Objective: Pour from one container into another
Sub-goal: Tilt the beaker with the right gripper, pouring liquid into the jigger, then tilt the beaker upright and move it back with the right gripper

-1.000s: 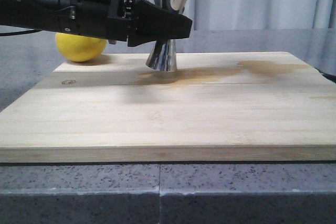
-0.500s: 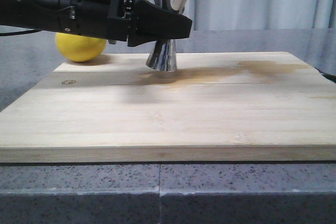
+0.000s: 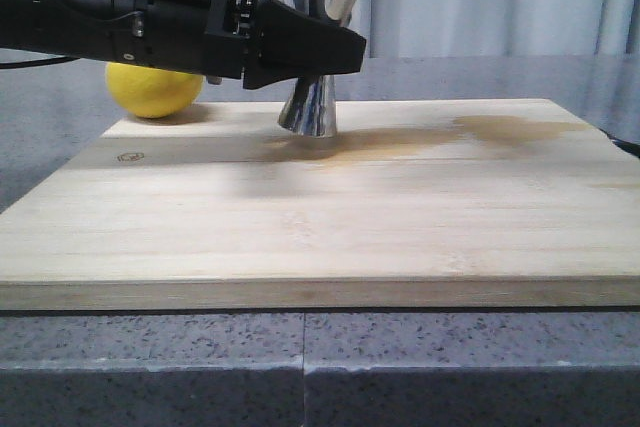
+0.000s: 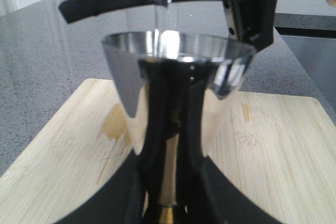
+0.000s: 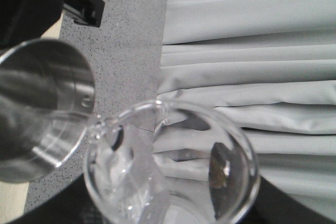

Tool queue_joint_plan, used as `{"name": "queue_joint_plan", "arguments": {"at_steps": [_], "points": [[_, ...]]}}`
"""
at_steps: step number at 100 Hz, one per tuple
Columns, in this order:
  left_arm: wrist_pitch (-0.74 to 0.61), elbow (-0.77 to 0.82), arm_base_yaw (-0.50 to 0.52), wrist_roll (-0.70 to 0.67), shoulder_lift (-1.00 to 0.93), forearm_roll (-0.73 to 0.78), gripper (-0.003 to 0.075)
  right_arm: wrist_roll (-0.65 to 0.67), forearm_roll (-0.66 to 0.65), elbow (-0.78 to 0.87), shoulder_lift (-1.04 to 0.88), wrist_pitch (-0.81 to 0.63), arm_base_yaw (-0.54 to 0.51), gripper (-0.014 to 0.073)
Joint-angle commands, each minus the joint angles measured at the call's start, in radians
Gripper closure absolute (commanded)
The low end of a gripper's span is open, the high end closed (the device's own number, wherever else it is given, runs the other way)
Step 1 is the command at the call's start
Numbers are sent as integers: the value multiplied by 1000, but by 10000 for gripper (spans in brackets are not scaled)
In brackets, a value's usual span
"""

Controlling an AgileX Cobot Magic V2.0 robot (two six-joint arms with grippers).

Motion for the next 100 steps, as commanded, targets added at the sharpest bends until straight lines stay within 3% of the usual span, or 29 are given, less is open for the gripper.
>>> {"name": "queue_joint_plan", "arguments": {"at_steps": [1, 20, 46, 76, 100], "points": [[107, -27, -9, 0, -49, -85, 659, -3, -5, -36, -31, -18, 0, 347], [107, -27, -9, 0, -49, -85, 659, 120, 86, -36, -31, 17, 0, 347], [107, -27, -9, 0, -49, -85, 659, 316, 101, -36, -31, 52, -1, 347], [107, -27, -9, 0, -49, -85, 659, 766, 109, -36, -35, 34, -101, 347], [107, -27, -9, 0, -49, -85, 659, 969, 114, 17, -70, -30, -183, 347]]}}
